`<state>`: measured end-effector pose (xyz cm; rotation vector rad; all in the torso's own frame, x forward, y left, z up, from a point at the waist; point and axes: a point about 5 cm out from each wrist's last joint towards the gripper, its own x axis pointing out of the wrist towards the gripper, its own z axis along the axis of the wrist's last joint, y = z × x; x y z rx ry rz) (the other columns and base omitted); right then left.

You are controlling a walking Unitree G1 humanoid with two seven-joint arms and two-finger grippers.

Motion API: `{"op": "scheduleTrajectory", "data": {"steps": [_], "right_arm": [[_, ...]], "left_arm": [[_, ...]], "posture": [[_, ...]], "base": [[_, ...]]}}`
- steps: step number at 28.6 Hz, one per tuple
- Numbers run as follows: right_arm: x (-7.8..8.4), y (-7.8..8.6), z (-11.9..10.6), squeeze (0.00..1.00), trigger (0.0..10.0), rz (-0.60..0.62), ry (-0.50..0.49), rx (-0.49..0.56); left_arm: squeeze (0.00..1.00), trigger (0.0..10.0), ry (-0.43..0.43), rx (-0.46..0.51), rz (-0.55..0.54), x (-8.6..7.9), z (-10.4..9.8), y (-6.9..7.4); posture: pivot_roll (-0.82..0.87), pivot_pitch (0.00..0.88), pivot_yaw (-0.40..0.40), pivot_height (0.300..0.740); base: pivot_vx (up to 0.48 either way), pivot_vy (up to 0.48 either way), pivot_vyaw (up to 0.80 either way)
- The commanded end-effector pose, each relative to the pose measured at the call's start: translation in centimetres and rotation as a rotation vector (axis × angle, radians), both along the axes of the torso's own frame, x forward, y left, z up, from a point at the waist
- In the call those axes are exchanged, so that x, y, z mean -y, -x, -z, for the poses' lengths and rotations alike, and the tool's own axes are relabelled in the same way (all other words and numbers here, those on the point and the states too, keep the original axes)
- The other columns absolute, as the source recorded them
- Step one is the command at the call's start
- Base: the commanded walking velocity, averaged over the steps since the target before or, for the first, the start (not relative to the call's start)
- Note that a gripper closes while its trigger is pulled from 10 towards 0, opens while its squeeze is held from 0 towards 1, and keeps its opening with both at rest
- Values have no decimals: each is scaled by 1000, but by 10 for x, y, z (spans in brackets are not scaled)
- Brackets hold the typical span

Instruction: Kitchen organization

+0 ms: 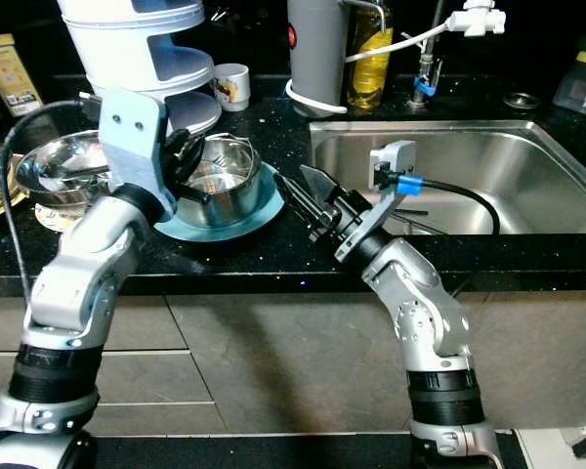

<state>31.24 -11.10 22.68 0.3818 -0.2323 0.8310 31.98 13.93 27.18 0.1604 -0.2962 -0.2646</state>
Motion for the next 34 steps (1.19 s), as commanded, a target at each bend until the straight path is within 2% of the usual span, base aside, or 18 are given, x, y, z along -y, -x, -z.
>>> {"op": "scheduleTrajectory", "data": {"steps": [1,5,9,13,18,19,20,21,22,23,25,28,34], "right_arm": [[-1,0,-2,0,10000,-19,-12,0],[0,0,-6,0,10000,-37,-60,-3],[2,0,-8,0,10000,-43,-87,-8],[4,0,-8,0,10000,-38,-103,-17],[5,-2,-8,0,10000,-29,-107,-27],[6,-5,-6,0,10000,-18,-106,-43],[6,-5,-6,0,10000,-18,-106,-43],[6,-6,-5,0,10000,-15,-101,-57],[6,-6,-5,0,10000,-15,-101,-57],[6,-6,-3,0,10000,-11,-78,-65],[7,-7,-2,0,10000,1,-70,-70],[9,-8,-1,0,10000,18,-68,-75],[17,-14,1,0,10000,91,-41,-89]], "left_arm": [[0,0,-14,7,11,-2,-9,2],[0,0,-36,24,11,-3,-20,4],[0,0,-14,114,46,3,-44,10],[0,0,-5,184,61,9,-56,14],[0,0,11,222,76,14,-63,17],[0,1216,24,231,94,17,-63,17],[0,1216,24,231,94,17,-63,17],[0,7725,59,235,126,20,-60,17],[0,7725,59,235,126,20,-60,17],[0,10000,94,232,155,22,-54,17],[0,10000,155,230,173,23,-50,16],[0,10000,202,218,193,24,-46,15],[0,10000,176,184,190,23,-34,10]], "posture": [[11,0,-1,740],[12,0,-3,740],[8,0,-2,740],[5,0,0,740],[6,0,0,740],[8,0,0,740],[8,0,0,740],[9,0,2,740],[9,0,2,740],[7,0,3,740],[2,0,5,740],[0,0,9,740],[-3,0,11,740]], "base": [[0,0,0],[0,0,0],[0,0,0],[0,0,0],[0,0,0],[0,0,0],[0,0,0],[0,0,-800],[0,0,-800],[0,0,-800],[0,0,-800],[0,0,-800],[0,0,-800]]}}
